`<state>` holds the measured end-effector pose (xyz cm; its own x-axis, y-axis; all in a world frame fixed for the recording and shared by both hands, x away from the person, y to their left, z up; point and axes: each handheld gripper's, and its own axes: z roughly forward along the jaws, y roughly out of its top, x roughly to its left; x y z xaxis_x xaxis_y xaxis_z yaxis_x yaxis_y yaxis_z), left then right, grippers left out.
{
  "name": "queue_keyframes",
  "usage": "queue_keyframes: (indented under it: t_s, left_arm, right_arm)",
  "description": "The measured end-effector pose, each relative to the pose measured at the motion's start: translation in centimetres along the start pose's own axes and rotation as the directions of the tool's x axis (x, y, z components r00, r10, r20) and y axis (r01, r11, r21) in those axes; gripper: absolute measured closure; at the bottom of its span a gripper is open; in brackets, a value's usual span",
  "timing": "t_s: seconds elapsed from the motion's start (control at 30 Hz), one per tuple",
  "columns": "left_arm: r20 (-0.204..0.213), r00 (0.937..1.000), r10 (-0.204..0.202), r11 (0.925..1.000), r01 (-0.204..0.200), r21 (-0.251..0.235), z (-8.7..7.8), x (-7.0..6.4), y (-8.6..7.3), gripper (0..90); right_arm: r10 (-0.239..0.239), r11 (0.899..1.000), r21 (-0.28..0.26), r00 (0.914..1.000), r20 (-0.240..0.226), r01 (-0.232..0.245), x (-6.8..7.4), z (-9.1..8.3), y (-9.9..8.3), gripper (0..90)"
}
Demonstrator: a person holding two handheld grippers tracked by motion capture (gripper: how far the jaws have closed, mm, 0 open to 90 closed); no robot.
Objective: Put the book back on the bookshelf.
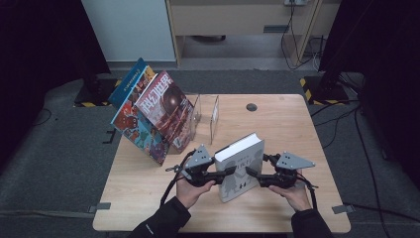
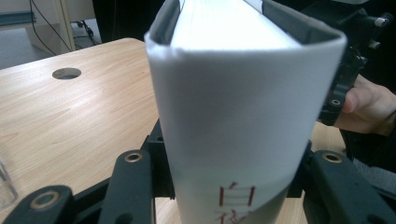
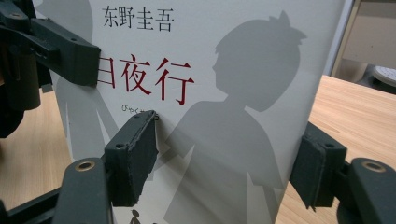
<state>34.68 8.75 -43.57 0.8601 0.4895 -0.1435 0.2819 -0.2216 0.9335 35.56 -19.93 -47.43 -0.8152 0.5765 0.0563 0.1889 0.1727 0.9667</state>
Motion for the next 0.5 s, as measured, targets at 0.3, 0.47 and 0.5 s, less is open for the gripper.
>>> queue_keyframes:
  t_s: [0.3, 0.47, 0.5]
  left_arm:
    - [-0.003, 0.9992, 0.039, 0.9984, -0.039, -0.041, 0.4, -0.9, -0.6, 50.6]
    - [-0.017, 0.9984, 0.054, 0.9973, -0.055, -0.049, 1.4, -1.2, -1.0, 46.7]
    - [-0.017, 0.9985, 0.053, 0.9970, -0.054, -0.056, 1.5, -1.3, -1.1, 46.8]
  right_arm:
    - [-0.034, 0.999, -0.019, 0.9994, -0.008, 0.034, 0.3, -0.7, -0.5, 33.0]
    - [-0.039, 0.999, -0.021, 0.9992, -0.009, 0.039, 0.4, -0.7, -0.6, 33.0]
    - [-0.042, 0.999, -0.020, 0.9991, -0.009, 0.041, 0.4, -0.8, -0.6, 33.1]
